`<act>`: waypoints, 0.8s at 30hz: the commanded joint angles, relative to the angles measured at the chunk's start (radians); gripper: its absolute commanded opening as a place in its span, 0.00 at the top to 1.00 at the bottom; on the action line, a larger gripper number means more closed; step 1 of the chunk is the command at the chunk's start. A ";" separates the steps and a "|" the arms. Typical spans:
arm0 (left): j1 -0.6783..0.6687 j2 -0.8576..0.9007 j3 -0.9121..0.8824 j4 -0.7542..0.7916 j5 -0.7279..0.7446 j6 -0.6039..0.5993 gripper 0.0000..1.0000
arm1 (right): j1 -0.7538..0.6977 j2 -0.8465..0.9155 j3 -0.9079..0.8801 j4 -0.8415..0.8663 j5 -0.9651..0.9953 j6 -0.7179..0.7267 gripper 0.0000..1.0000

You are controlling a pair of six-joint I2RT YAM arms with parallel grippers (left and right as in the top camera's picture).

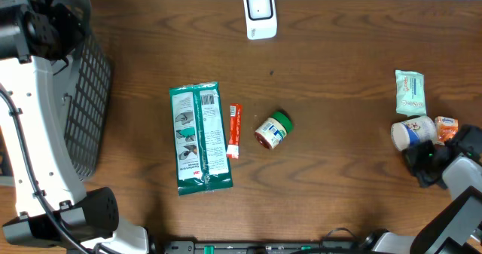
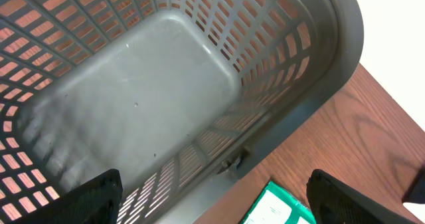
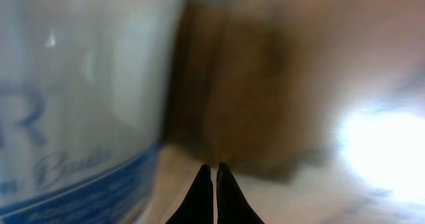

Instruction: Scan the item barcode

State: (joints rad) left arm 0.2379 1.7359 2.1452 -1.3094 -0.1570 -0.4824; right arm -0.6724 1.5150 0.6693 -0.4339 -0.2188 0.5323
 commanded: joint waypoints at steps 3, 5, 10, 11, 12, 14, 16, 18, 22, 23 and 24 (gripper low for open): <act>0.003 -0.008 0.005 -0.003 -0.013 0.002 0.12 | 0.035 -0.004 -0.065 0.058 0.012 -0.033 0.99; 0.003 -0.008 0.005 -0.003 -0.013 0.002 0.12 | 0.035 -0.004 -0.065 0.072 0.067 -0.044 0.99; 0.003 -0.008 0.005 -0.003 -0.013 0.002 0.12 | 0.035 -0.004 -0.063 0.177 0.072 -0.148 0.99; 0.003 -0.008 0.005 -0.003 -0.013 0.002 0.12 | 0.035 -0.004 -0.061 0.195 0.072 -0.170 0.99; 0.003 -0.008 0.005 -0.003 -0.013 0.002 0.12 | 0.035 -0.004 -0.055 0.198 0.073 -0.175 0.99; 0.003 -0.008 0.005 -0.003 -0.013 0.002 0.11 | 0.032 -0.004 -0.037 0.187 0.069 -0.178 0.99; 0.003 -0.008 0.005 -0.003 -0.013 0.002 0.12 | 0.033 -0.006 -0.014 0.140 0.031 -0.182 0.99; 0.003 -0.008 0.005 -0.003 -0.013 0.002 0.12 | 0.033 -0.010 0.008 0.056 -0.058 -0.209 0.99; 0.003 -0.008 0.005 -0.003 -0.013 0.002 0.12 | 0.035 -0.029 0.038 -0.168 -0.294 -0.269 0.99; 0.003 -0.008 0.005 -0.003 -0.013 0.002 0.12 | 0.040 -0.031 0.037 -0.187 -0.311 -0.287 0.99; 0.003 -0.008 0.005 -0.003 -0.013 0.002 0.12 | 0.047 -0.031 0.038 -0.202 -0.314 -0.308 0.99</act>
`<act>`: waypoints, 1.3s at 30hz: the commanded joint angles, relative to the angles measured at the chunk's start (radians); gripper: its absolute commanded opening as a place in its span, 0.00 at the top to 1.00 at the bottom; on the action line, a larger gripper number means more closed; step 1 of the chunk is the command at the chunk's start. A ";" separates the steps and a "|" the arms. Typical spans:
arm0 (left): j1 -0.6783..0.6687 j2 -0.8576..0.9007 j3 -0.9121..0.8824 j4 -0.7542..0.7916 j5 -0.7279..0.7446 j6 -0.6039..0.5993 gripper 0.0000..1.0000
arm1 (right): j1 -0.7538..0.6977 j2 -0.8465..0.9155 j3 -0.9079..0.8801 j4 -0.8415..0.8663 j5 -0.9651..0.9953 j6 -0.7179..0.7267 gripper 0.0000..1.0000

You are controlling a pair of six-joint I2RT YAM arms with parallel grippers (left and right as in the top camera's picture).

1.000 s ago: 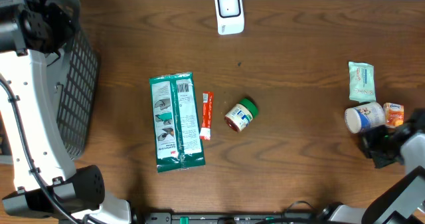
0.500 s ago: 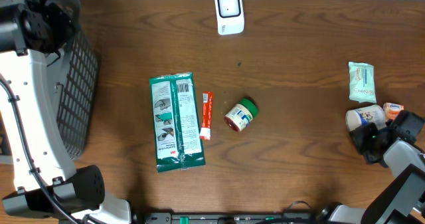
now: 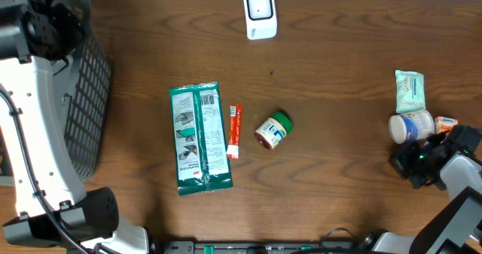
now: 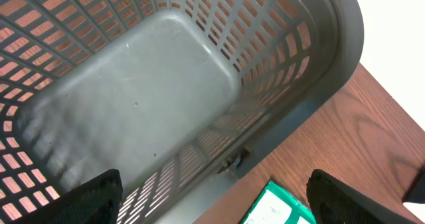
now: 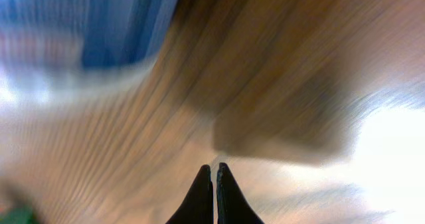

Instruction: Scan the item barcode

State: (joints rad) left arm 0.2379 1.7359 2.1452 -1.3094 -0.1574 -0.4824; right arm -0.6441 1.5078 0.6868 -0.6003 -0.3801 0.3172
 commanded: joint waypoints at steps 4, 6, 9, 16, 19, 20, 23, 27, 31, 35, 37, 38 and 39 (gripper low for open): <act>0.003 -0.008 0.005 -0.003 -0.012 0.002 0.12 | 0.058 -0.024 0.020 -0.011 -0.015 -0.134 0.99; 0.003 -0.008 0.005 -0.003 -0.012 0.002 0.11 | 0.080 -0.024 0.020 0.042 0.013 -0.131 0.99; 0.003 -0.008 0.005 -0.003 -0.012 0.002 0.12 | 0.103 -0.024 0.020 0.144 0.011 -0.131 0.99; 0.003 -0.008 0.005 -0.003 -0.012 0.002 0.12 | 0.119 -0.024 0.020 0.237 0.109 -0.102 0.99; 0.003 -0.008 0.005 -0.003 -0.012 0.002 0.11 | 0.119 -0.024 0.020 0.234 0.177 -0.134 0.99; 0.003 -0.008 0.005 -0.003 -0.012 0.002 0.11 | 0.119 -0.024 0.020 0.234 0.186 -0.140 0.99; 0.003 -0.008 0.005 -0.003 -0.012 0.002 0.12 | 0.119 -0.024 0.020 0.238 0.200 -0.155 0.99; 0.003 -0.008 0.005 -0.003 -0.012 0.002 0.12 | 0.119 -0.024 0.020 0.257 0.201 -0.204 0.99; 0.003 -0.008 0.005 -0.003 -0.012 0.002 0.12 | 0.119 -0.025 0.020 0.264 0.262 -0.207 0.99; 0.003 -0.008 0.005 -0.003 -0.012 0.002 0.12 | 0.119 -0.025 0.021 0.269 0.279 -0.244 0.99; 0.003 -0.008 0.005 -0.003 -0.012 0.002 0.11 | 0.119 -0.025 0.027 0.267 0.278 -0.248 0.99; 0.003 -0.008 0.005 -0.003 -0.012 0.002 0.12 | 0.119 -0.025 0.034 0.260 0.274 -0.247 0.99; 0.003 -0.008 0.005 -0.003 -0.012 0.002 0.12 | 0.119 -0.026 0.042 0.252 0.270 -0.248 0.99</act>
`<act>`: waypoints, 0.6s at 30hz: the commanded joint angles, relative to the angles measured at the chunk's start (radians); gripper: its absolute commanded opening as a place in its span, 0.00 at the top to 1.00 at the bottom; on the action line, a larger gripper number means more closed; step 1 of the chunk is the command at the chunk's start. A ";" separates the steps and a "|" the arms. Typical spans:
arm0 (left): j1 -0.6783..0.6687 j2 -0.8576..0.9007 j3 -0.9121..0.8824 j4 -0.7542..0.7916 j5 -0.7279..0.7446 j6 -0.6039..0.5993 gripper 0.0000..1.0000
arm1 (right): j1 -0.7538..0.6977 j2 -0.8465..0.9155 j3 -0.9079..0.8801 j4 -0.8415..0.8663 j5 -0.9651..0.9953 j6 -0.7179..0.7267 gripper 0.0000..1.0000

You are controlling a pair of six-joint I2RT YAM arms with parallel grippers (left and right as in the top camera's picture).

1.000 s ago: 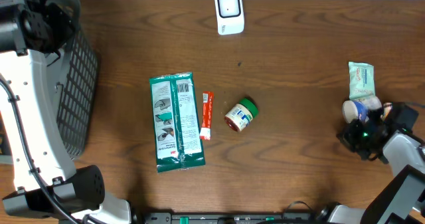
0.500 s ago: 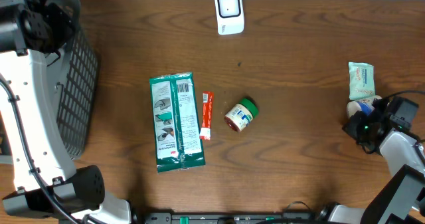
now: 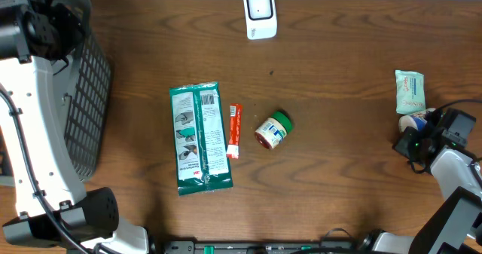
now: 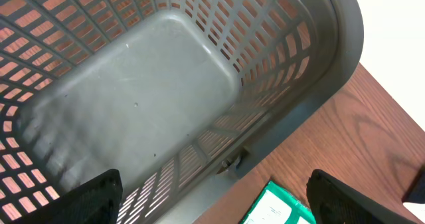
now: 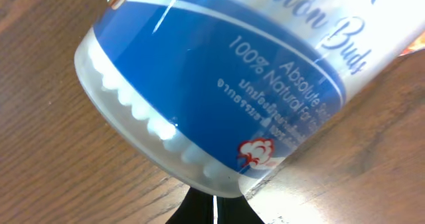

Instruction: Scan the item barcode

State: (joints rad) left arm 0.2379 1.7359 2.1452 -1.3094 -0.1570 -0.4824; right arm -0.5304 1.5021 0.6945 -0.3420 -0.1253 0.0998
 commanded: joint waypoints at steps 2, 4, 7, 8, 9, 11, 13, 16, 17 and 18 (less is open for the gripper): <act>0.003 -0.008 0.005 -0.003 -0.013 0.002 0.12 | 0.005 -0.026 0.050 -0.023 0.015 -0.030 0.99; 0.003 -0.008 0.005 -0.003 -0.013 0.002 0.12 | 0.005 -0.035 0.069 -0.043 0.015 -0.030 0.98; 0.003 -0.008 0.005 -0.003 -0.013 0.002 0.12 | 0.005 -0.054 0.089 -0.062 -0.018 -0.026 0.92; 0.003 -0.008 0.005 -0.003 -0.013 0.002 0.11 | 0.005 -0.062 0.090 -0.063 -0.043 -0.026 0.87; 0.003 -0.008 0.005 -0.003 -0.013 0.002 0.12 | 0.005 -0.071 0.090 -0.063 -0.068 -0.026 0.79; 0.003 -0.008 0.005 -0.003 -0.013 0.002 0.12 | 0.005 -0.080 0.090 -0.063 -0.095 -0.026 0.66; 0.003 -0.008 0.005 -0.003 -0.013 0.002 0.12 | 0.005 -0.088 0.090 -0.067 -0.097 -0.026 0.61; 0.003 -0.008 0.005 -0.003 -0.013 0.002 0.11 | 0.005 -0.093 0.090 -0.082 -0.117 -0.026 0.55; 0.003 -0.008 0.005 -0.003 -0.013 0.002 0.12 | 0.005 -0.093 0.090 -0.086 -0.129 -0.026 0.54; 0.003 -0.008 0.005 -0.003 -0.013 0.002 0.12 | 0.005 -0.093 0.090 -0.091 -0.155 -0.026 0.53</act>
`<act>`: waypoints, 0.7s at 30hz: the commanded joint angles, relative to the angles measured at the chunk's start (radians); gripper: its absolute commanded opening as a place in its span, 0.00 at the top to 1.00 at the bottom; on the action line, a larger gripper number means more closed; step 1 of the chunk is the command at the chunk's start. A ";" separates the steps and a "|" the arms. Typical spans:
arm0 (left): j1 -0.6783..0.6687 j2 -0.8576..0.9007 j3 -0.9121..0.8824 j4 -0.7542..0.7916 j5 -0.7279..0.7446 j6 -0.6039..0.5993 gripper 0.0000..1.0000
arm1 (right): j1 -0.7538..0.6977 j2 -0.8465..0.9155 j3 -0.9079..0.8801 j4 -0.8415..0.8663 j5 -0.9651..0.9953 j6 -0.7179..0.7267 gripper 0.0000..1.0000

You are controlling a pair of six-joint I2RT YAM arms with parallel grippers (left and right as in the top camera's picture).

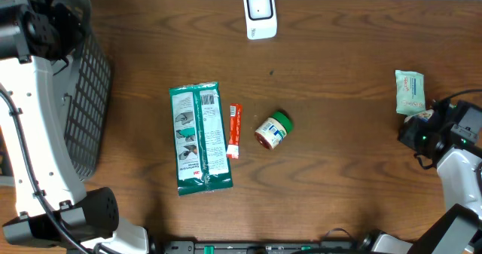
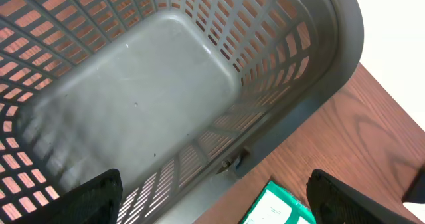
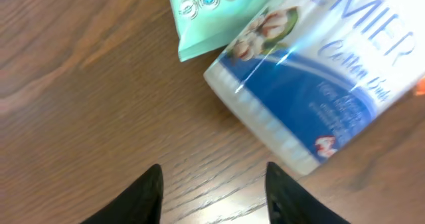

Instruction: Scan the item barcode

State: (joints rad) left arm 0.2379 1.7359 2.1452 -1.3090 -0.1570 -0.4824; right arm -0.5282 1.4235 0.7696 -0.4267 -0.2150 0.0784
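A cotton-bud tub (image 3: 319, 84) with a blue label lies on its side against a mint wipes pack (image 3: 219, 11). My right gripper (image 3: 216, 197) stands open just short of the tub, with nothing between its fingers. From overhead the right gripper (image 1: 422, 130) covers most of the tub (image 1: 416, 117), below the wipes pack (image 1: 410, 92). The white scanner (image 1: 260, 13) stands at the table's far edge. My left gripper (image 2: 222, 201) hangs open over the grey basket (image 2: 133, 98).
In the middle of the table lie a green packet (image 1: 199, 137), a red stick sachet (image 1: 233, 130) and a small green-lidded jar (image 1: 273, 129). The basket (image 1: 86, 96) fills the left edge. An orange pack shows at the right wrist view's edge (image 3: 420, 88).
My right gripper was shut with the tub filling its view; now it is open and the tub lies a little farther off. The left arm has not moved.
The right gripper was shut beside the tub, which lay below the wipes pack next to an orange pack. Later the tub lay closer to the wipes pack, then against it with the shut gripper over it. Now the gripper is open.
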 commanded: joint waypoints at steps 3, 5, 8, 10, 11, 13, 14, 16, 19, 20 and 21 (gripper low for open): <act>0.003 -0.008 0.005 -0.004 -0.013 0.002 0.12 | 0.003 -0.014 0.015 -0.011 -0.100 -0.005 0.50; 0.003 -0.008 0.005 -0.004 -0.013 0.002 0.12 | 0.003 -0.015 0.017 -0.011 -0.135 -0.005 0.46; 0.003 -0.008 0.005 -0.004 -0.013 0.002 0.12 | 0.003 -0.021 0.036 -0.029 -0.188 -0.005 0.40; 0.003 -0.008 0.005 -0.004 -0.013 0.002 0.12 | 0.003 -0.031 0.083 -0.085 -0.182 -0.005 0.36; 0.003 -0.008 0.005 -0.004 -0.013 0.002 0.12 | 0.003 -0.032 0.106 -0.112 -0.174 -0.005 0.36; 0.003 -0.008 0.005 -0.004 -0.013 0.002 0.12 | 0.003 -0.032 0.141 -0.152 -0.162 -0.005 0.35; 0.003 -0.008 0.005 -0.004 -0.013 0.002 0.12 | 0.003 -0.032 0.154 -0.172 -0.151 -0.005 0.35; 0.003 -0.008 0.005 -0.004 -0.013 0.002 0.12 | 0.003 -0.032 0.164 -0.191 -0.132 -0.005 0.35; 0.003 -0.008 0.005 -0.004 -0.013 0.002 0.12 | 0.003 -0.032 0.164 -0.195 -0.134 -0.005 0.35; 0.003 -0.008 0.005 -0.004 -0.013 0.002 0.12 | 0.005 -0.032 0.164 -0.195 -0.134 -0.005 0.35; 0.003 -0.008 0.005 -0.004 -0.013 0.002 0.12 | 0.005 -0.032 0.164 -0.195 -0.134 -0.005 0.35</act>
State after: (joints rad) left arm 0.2379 1.7359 2.1452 -1.3094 -0.1570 -0.4824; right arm -0.5282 1.4033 0.9215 -0.6163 -0.3580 0.0750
